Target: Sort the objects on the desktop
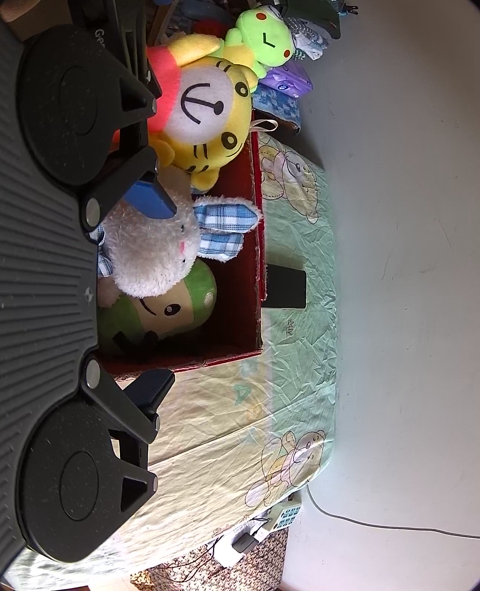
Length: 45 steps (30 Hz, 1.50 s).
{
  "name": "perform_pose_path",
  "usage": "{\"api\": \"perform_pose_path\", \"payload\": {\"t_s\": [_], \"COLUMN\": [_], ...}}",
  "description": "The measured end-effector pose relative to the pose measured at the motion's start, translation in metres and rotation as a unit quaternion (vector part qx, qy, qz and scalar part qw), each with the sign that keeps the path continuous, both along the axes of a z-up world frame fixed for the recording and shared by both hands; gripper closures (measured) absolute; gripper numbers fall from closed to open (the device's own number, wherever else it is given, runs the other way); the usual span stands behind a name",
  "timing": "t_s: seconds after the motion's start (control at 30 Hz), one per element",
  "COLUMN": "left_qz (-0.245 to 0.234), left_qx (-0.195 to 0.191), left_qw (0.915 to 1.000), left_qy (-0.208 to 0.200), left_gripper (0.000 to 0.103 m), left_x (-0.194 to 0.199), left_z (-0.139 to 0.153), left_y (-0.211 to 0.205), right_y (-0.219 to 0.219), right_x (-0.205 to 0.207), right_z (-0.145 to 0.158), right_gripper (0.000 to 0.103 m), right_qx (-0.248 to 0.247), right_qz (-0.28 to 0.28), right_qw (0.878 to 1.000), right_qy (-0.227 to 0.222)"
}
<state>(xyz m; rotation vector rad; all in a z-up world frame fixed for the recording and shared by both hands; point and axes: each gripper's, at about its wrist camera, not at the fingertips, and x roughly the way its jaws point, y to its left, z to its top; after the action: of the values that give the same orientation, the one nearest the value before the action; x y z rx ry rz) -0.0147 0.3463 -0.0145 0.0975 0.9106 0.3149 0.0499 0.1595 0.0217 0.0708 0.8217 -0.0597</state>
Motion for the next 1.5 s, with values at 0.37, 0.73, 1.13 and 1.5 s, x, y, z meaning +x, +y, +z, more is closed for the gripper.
{"api": "perform_pose_path", "payload": {"t_s": [0.37, 0.73, 1.13, 1.5], "left_qz": [0.001, 0.019, 0.026, 0.036], "left_qx": [-0.003, 0.003, -0.015, -0.033], "left_qw": [1.0000, 0.9995, 0.9995, 0.9984], "left_qy": [-0.005, -0.024, -0.003, 0.029], "left_gripper": [0.000, 0.000, 0.000, 0.000], "left_x": [-0.010, -0.032, -0.061, -0.087], "left_z": [0.002, 0.016, 0.009, -0.012], "left_y": [-0.004, -0.023, -0.089, -0.131], "right_y": [-0.002, -0.020, -0.085, -0.118], "right_x": [-0.011, -0.030, -0.065, -0.088], "right_z": [0.004, 0.011, 0.011, -0.005], "right_gripper": [0.013, 0.013, 0.013, 0.013], "right_qx": [0.015, 0.036, 0.033, 0.038], "right_qz": [0.018, 0.051, 0.051, 0.067], "right_qw": [1.000, 0.998, 0.998, 0.997], "right_qy": [-0.008, -0.019, -0.014, 0.010]}}
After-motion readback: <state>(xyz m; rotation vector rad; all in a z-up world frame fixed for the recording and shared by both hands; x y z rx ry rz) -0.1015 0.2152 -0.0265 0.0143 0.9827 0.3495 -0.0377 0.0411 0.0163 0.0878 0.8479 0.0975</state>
